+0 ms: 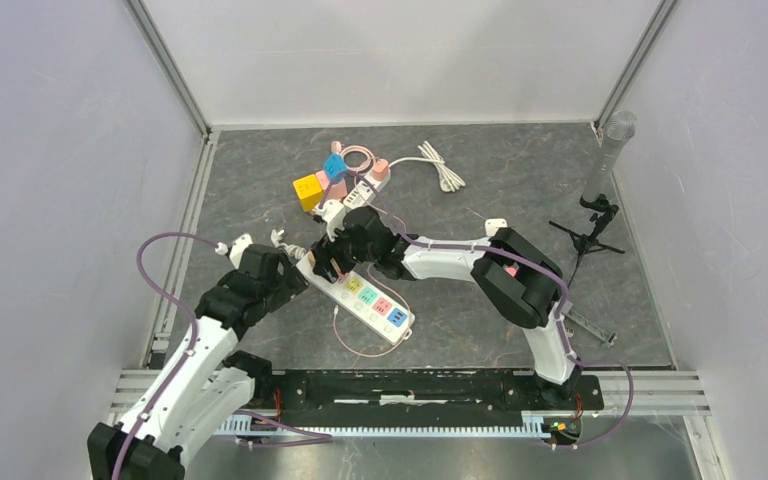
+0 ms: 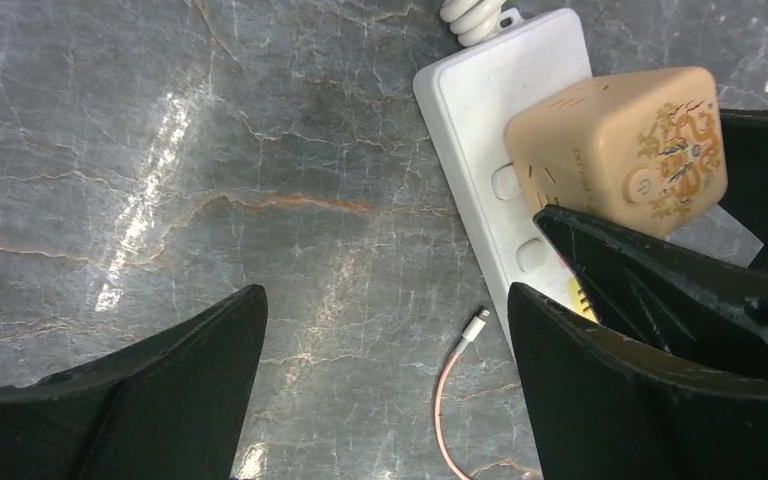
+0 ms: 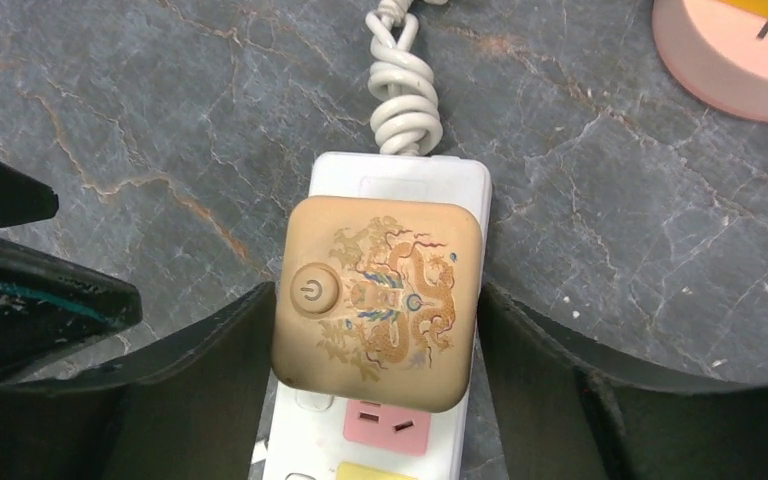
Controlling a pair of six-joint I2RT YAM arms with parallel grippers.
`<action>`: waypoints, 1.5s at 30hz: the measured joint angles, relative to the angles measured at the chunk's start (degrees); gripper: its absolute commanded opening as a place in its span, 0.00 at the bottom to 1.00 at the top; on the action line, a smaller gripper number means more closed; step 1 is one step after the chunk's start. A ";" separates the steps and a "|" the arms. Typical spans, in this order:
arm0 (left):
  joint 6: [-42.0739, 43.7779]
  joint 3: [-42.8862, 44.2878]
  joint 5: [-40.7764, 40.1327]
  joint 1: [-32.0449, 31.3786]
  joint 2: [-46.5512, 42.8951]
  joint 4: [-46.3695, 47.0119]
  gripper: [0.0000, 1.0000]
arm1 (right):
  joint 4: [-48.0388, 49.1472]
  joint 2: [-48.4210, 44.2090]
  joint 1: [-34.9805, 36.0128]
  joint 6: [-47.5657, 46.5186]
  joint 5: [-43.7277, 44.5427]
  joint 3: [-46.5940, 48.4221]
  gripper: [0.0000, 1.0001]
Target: Pull the plug off the socket
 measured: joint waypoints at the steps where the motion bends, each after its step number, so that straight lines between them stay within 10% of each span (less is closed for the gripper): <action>1: -0.02 -0.17 0.15 0.00 0.68 0.26 0.95 | -0.07 0.39 0.00 -0.04 -0.04 0.24 0.63; 4: -0.04 -0.81 1.22 0.00 2.12 1.09 0.95 | -0.31 0.61 0.02 0.09 0.79 0.35 0.44; 13: -0.04 -1.46 7.41 0.00 9.81 7.91 0.92 | -2.62 -3.30 0.26 -0.52 5.33 -3.39 0.41; 26: -0.20 -6.10 15.02 0.07 11.76 18.84 0.82 | -4.55 -8.90 0.26 -1.55 7.39 -9.51 0.71; 45: -0.85 -11.32 14.51 0.07 14.45 33.18 0.64 | -9.42 -8.44 0.26 -1.51 7.82 -6.32 0.71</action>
